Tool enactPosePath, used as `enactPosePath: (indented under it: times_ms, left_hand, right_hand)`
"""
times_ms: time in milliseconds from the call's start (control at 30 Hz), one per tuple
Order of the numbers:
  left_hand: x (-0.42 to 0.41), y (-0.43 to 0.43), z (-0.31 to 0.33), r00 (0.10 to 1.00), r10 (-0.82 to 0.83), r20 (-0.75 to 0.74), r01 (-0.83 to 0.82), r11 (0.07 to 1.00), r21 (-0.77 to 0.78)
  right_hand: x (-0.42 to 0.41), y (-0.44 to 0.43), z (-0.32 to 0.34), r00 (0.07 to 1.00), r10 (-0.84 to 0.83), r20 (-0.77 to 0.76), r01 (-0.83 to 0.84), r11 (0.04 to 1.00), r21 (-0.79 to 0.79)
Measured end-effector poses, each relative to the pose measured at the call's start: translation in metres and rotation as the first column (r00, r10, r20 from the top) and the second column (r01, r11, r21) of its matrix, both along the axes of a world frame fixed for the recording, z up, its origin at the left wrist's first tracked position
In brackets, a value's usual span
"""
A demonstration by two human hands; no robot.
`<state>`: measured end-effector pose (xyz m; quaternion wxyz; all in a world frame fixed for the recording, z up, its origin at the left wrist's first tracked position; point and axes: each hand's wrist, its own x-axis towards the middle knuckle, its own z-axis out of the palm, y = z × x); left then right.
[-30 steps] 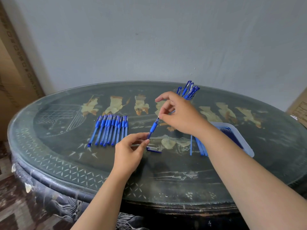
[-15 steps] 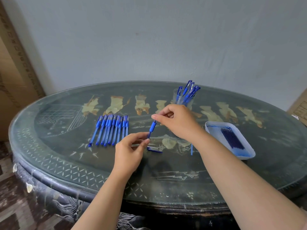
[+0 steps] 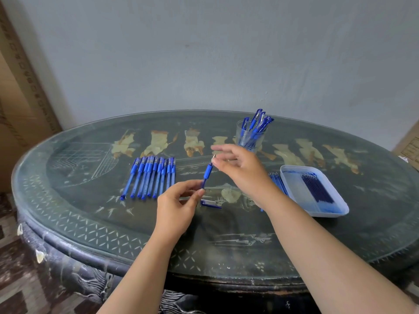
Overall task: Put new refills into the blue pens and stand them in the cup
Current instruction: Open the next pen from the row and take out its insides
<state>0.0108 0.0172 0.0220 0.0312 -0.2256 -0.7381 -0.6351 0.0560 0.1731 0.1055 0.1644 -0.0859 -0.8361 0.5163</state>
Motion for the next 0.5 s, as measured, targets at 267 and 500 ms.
enactPosePath:
  times_ms: [267,500]
  left_hand:
    - [0.0002,0.0008,-0.0002,1.000,0.012,0.003,-0.012,1.000,0.003]
    - [0.0007,0.0003,0.0009,1.000,0.006,0.015,-0.006,1.000,-0.006]
  right_hand:
    - [-0.0002,-0.0026,-0.0023,1.000,-0.018,0.005,0.018,0.995,-0.100]
    - [-0.0014,-0.0040,-0.0041,0.999,-0.039,-0.005,0.038,0.990,-0.137]
